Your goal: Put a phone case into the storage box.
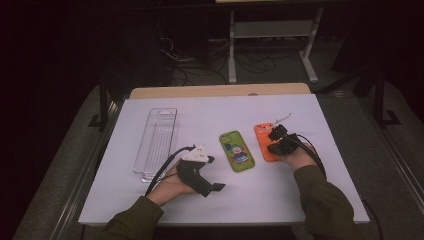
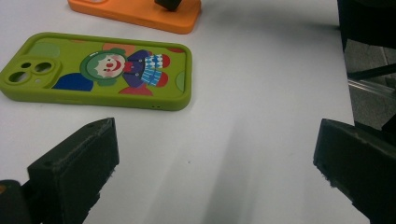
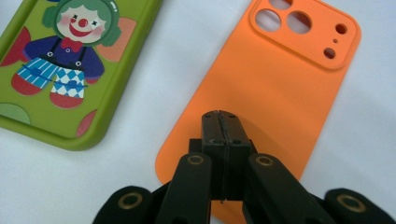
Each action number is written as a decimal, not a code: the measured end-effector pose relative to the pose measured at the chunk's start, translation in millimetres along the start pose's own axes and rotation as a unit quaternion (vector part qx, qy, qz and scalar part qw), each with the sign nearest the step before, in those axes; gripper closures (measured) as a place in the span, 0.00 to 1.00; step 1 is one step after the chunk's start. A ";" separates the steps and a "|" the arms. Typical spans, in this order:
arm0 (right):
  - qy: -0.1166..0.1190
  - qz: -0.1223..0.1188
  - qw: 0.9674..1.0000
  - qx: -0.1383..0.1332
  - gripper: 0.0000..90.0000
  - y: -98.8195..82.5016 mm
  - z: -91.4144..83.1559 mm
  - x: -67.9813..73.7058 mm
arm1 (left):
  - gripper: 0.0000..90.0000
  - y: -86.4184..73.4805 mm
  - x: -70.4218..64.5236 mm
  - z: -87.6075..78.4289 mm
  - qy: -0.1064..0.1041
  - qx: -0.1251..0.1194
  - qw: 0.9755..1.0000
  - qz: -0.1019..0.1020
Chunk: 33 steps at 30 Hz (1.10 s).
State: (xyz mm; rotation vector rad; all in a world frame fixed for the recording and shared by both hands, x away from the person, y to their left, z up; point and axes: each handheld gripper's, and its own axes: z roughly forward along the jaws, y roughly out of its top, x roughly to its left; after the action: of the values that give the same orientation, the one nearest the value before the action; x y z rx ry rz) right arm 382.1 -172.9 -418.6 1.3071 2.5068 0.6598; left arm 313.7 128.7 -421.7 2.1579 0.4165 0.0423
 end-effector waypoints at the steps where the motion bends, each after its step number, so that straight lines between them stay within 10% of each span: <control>1: 0.004 -0.007 1.000 -0.002 0.99 1.4 0.1 4.0 | 0.00 -0.2 0.0 0.8 0.000 -0.001 1.000 -0.001; 13: 0.019 -0.027 0.999 -0.001 0.99 7.2 6.5 19.5 | 0.00 -1.3 2.3 2.3 0.003 0.001 1.000 -0.007; 23: -0.021 -0.026 0.999 0.007 0.99 0.5 0.8 11.2 | 0.00 -2.5 2.4 3.1 0.008 0.008 1.000 -0.001; 29: 0.023 0.004 0.999 -0.029 0.97 -10.6 -5.1 2.9 | 0.00 -3.4 4.0 6.9 0.008 0.011 1.000 -0.003; 33: 0.057 0.012 0.997 -0.058 0.78 -16.5 -12.7 8.5 | 0.00 -4.2 5.8 6.8 0.010 0.019 1.000 0.000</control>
State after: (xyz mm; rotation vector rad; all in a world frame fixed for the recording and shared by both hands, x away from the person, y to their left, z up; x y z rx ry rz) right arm 360.3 -177.7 -415.7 1.2943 2.5010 0.8947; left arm 319.3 127.3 -429.7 2.1962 0.4314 0.0576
